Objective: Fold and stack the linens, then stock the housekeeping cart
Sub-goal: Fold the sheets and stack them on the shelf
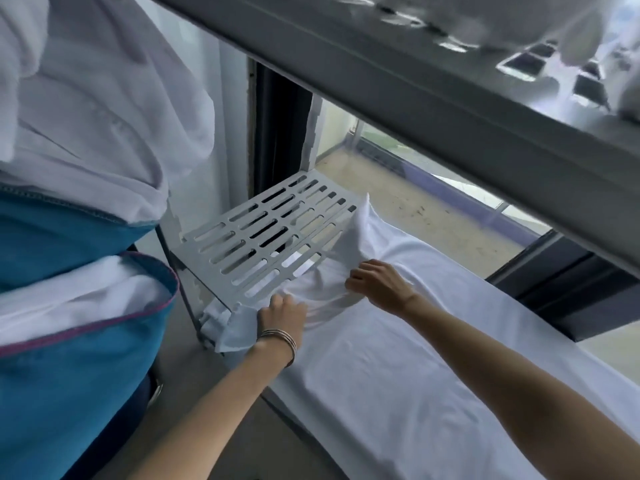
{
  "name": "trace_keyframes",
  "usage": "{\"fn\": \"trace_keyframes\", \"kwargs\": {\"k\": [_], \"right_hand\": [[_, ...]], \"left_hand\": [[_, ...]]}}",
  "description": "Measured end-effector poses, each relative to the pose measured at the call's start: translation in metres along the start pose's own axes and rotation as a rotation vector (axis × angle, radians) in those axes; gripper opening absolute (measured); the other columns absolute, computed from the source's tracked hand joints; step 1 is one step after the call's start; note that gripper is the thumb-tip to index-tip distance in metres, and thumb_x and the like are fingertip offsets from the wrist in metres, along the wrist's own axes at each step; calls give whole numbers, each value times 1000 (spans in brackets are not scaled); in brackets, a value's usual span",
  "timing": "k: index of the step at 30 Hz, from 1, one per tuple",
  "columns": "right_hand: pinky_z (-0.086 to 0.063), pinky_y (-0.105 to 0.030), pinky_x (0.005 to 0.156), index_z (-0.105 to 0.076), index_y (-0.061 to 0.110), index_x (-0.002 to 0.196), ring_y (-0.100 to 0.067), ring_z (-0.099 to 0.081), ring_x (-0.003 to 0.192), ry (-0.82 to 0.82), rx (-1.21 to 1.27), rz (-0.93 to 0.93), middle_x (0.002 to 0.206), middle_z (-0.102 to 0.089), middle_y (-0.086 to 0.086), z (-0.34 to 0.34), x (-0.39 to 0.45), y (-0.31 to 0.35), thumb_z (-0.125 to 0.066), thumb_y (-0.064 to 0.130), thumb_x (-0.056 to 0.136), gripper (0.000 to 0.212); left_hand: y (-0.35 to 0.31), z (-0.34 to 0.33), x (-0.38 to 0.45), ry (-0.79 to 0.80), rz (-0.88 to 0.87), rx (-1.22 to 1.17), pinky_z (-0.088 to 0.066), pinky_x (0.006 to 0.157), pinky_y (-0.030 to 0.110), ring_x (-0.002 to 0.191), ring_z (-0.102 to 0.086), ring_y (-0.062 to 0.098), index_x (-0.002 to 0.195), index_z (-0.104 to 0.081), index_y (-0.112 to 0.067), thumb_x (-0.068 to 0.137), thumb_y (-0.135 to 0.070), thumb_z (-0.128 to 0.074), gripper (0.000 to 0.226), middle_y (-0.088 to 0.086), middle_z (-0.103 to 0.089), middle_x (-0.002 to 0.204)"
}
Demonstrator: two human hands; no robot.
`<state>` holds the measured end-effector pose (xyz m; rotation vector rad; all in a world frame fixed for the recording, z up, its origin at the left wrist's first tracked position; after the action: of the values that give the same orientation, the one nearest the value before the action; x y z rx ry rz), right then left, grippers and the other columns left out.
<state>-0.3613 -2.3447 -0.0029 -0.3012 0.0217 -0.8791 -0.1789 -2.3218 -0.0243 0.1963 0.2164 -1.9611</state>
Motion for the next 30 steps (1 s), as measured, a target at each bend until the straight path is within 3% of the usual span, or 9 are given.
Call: {"fn": "trace_keyframes", "kwargs": {"k": [5, 12, 14, 16, 18, 20, 30], "right_hand": [[-45, -25, 55, -65, 16, 71, -23, -56, 58, -110, 26, -66, 66, -58, -1, 30, -66, 8, -36, 6, 80, 32], [-53, -27, 61, -67, 17, 74, -23, -62, 65, -2, 82, -40, 75, -67, 0, 71, -179, 10, -38, 17, 88, 33], [-54, -27, 64, -68, 17, 75, -23, -63, 68, 21, 101, -43, 77, -68, 1, 82, -212, 12, -45, 17, 88, 26], [-56, -31, 68, -70, 16, 78, -24, -66, 72, 28, 107, -72, 80, -70, -1, 96, -248, 15, -66, 13, 82, 6], [-58, -35, 73, -73, 13, 81, -25, -69, 76, 8, 116, -138, 83, -72, -4, 106, -283, 15, -80, 7, 69, 15], [-58, -37, 74, -74, 12, 84, -27, -70, 79, 16, 127, -196, 86, -73, -6, 113, -316, 17, -81, 0, 64, 24], [-58, -37, 70, -73, 8, 93, -31, -69, 86, 97, 136, -230, 98, -71, -10, 162, -453, 56, -77, -10, 65, 34]], "left_hand": [[-46, 12, -49, -40, -32, -76, -37, 99, 39, 121, -44, 29, 117, -55, -22, 90, -4, -44, 34, 2, -49, 127], [-140, 4, -137, 130, -88, -231, -46, 85, 42, 110, -55, 39, 123, -38, -21, 87, -1, -43, 42, 14, -58, 118], [-167, -1, -160, 140, -94, -267, -46, 86, 42, 110, -55, 38, 127, -37, -21, 87, -3, -45, 44, 13, -58, 118], [-196, -1, -182, 112, -131, -304, -47, 84, 41, 108, -56, 37, 125, -38, -22, 87, -6, -47, 42, 12, -59, 115], [-220, 3, -201, 81, -176, -352, -47, 79, 40, 104, -57, 37, 122, -41, -22, 85, -7, -47, 40, 11, -61, 111], [-240, 5, -217, 76, -223, -369, -47, 79, 40, 102, -58, 37, 122, -43, -23, 85, -8, -47, 39, 11, -62, 109], [-327, -6, -300, 93, -426, -359, -46, 77, 37, 96, -59, 38, 120, -47, -21, 83, -17, -50, 37, 12, -63, 105]]}}
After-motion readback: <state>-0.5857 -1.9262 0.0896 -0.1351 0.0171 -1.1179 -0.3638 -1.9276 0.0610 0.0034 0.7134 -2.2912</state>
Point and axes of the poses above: each hand's wrist, its own x-axis towards the middle knuckle, its own z-axis out of the back of the hand, y = z × x, the point moved 4 cm from there along x, towards the middle knuckle
